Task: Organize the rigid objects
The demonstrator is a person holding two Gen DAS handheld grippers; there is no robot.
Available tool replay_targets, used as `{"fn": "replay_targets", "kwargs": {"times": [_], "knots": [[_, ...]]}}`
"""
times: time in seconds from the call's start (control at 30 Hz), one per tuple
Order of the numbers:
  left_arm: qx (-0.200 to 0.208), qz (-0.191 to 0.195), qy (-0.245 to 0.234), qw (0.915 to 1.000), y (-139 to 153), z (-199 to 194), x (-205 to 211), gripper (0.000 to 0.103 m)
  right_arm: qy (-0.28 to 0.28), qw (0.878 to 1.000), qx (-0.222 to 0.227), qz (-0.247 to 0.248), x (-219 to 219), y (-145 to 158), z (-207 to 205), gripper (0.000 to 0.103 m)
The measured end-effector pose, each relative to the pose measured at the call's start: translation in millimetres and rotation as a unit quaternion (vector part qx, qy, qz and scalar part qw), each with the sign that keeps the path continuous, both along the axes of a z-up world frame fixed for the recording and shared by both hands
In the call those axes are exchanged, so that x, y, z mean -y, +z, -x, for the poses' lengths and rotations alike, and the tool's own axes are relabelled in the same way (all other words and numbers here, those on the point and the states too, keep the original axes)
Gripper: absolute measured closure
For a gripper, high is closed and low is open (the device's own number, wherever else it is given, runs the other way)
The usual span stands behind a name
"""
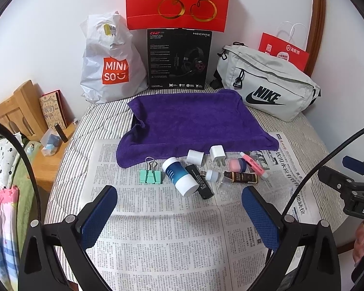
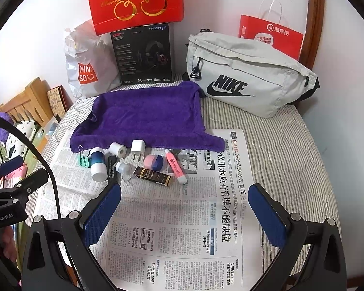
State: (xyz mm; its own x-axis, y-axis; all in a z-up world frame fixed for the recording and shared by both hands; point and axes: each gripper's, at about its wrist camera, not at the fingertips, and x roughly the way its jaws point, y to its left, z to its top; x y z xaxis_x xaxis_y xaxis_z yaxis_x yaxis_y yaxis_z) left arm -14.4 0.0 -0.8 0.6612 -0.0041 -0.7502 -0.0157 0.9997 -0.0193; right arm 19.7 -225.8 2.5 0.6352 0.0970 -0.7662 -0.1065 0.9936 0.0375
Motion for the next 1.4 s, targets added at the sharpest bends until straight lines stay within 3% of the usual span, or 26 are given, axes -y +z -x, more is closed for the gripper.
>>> {"fn": "replay_targets", "kwargs": {"times": [1.4], "knots": [[0.001, -0.009, 0.003, 1.0, 7.8, 5.4, -4.8, 0.0, 0.003, 1.0, 0.009, 0.0, -2.1, 8.2, 8.0, 0.0]]}}
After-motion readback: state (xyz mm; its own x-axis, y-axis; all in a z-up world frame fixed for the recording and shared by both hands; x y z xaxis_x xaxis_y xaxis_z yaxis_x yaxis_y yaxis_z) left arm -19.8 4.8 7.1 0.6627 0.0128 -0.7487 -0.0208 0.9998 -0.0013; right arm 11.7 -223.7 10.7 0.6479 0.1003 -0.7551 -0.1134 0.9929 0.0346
